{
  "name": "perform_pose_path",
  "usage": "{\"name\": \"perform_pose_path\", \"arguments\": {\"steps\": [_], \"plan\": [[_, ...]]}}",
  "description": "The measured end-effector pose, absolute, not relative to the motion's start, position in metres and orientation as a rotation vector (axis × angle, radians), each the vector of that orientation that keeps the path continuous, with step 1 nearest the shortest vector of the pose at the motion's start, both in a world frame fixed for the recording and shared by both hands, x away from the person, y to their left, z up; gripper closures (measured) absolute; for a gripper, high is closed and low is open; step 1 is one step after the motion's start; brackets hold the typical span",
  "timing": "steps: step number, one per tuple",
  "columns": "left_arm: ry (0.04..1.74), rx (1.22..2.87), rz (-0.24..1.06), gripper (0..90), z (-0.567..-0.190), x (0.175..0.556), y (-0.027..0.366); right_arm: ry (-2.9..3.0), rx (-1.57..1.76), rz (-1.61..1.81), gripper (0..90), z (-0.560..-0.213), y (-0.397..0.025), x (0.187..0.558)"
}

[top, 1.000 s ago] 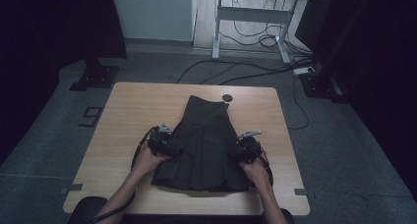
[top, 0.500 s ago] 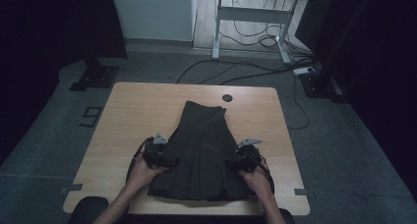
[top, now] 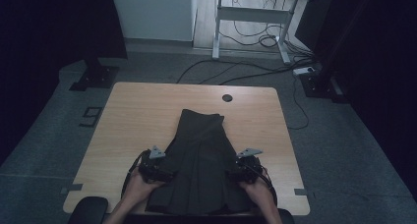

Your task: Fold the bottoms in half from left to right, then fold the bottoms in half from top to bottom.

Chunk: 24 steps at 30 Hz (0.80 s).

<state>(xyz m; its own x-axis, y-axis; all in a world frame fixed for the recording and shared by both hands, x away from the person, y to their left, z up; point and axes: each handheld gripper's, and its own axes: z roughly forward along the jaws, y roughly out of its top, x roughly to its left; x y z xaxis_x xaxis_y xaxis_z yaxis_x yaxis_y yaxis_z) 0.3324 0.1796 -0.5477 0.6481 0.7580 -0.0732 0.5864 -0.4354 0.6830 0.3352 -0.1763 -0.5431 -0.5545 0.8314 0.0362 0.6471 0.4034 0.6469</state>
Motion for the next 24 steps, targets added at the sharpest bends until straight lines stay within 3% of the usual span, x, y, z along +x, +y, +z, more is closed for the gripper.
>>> {"name": "perform_pose_path", "arguments": {"steps": [7,12,24], "plan": [[1.027,2.179,0.311,4.7,-0.547,0.321,0.179,2.382,1.280,0.902,16.3,-0.543,-0.177,0.323],[1.000,2.202,0.272,4.4,-0.544,0.326,0.179,2.388,1.273,0.904,16.2,-0.543,-0.178,0.324],[0.937,2.204,0.320,2.3,-0.524,0.350,0.174,2.396,1.276,0.907,15.2,-0.535,-0.182,0.333]]}}
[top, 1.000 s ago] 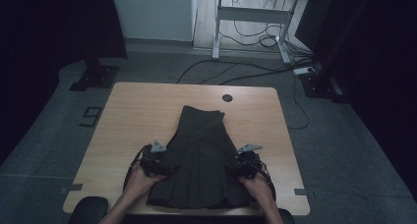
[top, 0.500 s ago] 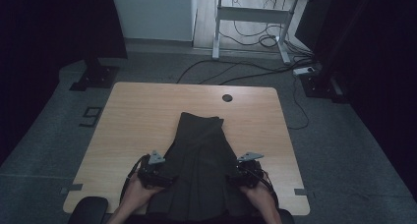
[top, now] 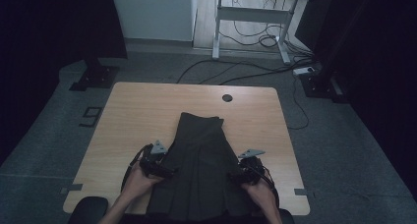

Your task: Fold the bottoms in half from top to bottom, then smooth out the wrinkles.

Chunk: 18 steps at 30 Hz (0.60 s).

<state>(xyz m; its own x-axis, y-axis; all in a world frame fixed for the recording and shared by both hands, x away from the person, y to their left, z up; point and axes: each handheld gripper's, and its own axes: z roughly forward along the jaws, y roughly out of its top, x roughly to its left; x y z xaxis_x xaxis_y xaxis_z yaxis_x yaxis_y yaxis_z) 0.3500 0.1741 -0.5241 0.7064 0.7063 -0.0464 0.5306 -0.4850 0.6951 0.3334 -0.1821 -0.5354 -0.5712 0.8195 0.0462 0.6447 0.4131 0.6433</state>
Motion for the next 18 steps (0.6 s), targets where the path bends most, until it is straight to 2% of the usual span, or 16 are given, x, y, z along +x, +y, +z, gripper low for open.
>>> {"name": "perform_pose_path", "arguments": {"steps": [13,18], "plan": [[0.917,2.208,0.363,2.7,-0.495,0.404,0.165,2.362,1.243,0.972,14.9,-0.513,-0.178,0.360],[0.916,2.201,0.361,5.6,-0.487,0.424,0.160,2.369,1.231,0.980,14.6,-0.505,-0.170,0.378]]}}
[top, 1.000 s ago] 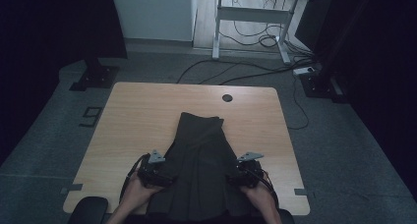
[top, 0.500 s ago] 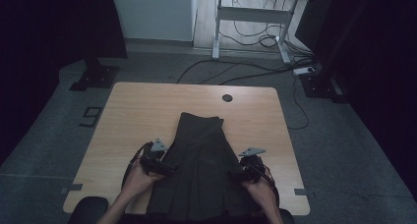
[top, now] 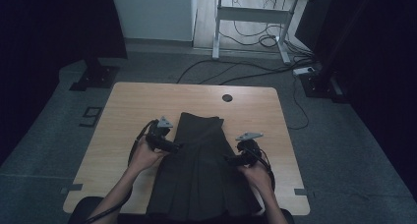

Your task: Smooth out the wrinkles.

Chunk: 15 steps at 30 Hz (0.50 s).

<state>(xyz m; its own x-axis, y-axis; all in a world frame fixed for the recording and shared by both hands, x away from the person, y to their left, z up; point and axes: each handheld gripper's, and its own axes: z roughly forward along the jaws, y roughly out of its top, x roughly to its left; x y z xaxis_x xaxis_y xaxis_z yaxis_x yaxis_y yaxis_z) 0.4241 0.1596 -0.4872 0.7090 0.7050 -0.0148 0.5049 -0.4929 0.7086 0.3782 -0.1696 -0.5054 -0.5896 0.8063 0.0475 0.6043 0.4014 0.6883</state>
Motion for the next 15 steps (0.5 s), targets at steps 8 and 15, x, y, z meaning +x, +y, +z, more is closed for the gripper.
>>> {"name": "perform_pose_path", "arguments": {"steps": [8,15], "plan": [[0.919,2.206,0.339,11.4,-0.493,0.449,0.152,2.397,1.223,0.966,14.8,-0.505,-0.151,0.407],[0.938,2.209,0.315,14.2,-0.501,0.464,0.145,2.397,1.231,0.962,15.9,-0.505,-0.139,0.429]]}}
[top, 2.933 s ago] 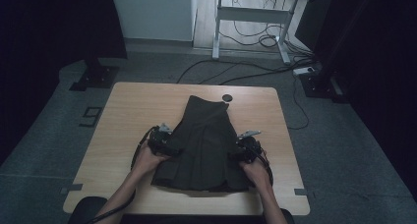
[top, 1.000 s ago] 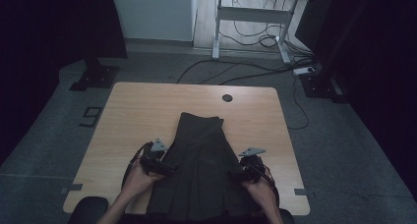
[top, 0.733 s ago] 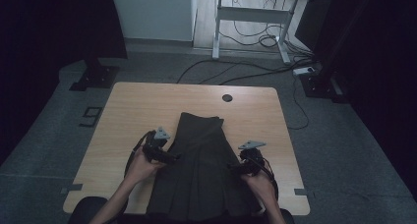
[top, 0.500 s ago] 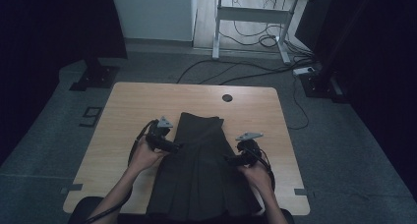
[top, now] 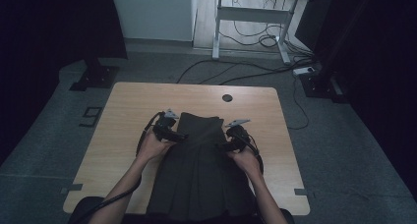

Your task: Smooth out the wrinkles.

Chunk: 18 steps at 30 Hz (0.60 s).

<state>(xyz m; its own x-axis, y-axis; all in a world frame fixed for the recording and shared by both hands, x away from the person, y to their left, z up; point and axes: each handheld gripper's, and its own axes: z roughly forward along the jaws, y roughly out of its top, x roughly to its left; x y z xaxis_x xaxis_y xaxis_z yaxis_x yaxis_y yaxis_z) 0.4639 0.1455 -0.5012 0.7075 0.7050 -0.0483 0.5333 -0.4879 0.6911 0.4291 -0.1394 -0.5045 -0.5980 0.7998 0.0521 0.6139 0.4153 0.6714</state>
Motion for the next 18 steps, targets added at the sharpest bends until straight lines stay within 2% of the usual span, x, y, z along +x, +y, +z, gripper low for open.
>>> {"name": "perform_pose_path", "arguments": {"steps": [11,18], "plan": [[0.991,2.209,0.323,15.5,-0.512,0.484,0.139,2.352,1.272,0.956,17.0,-0.501,-0.123,0.465],[1.041,2.210,0.346,15.9,-0.524,0.491,0.144,2.327,1.349,0.915,17.3,-0.512,-0.126,0.482]]}}
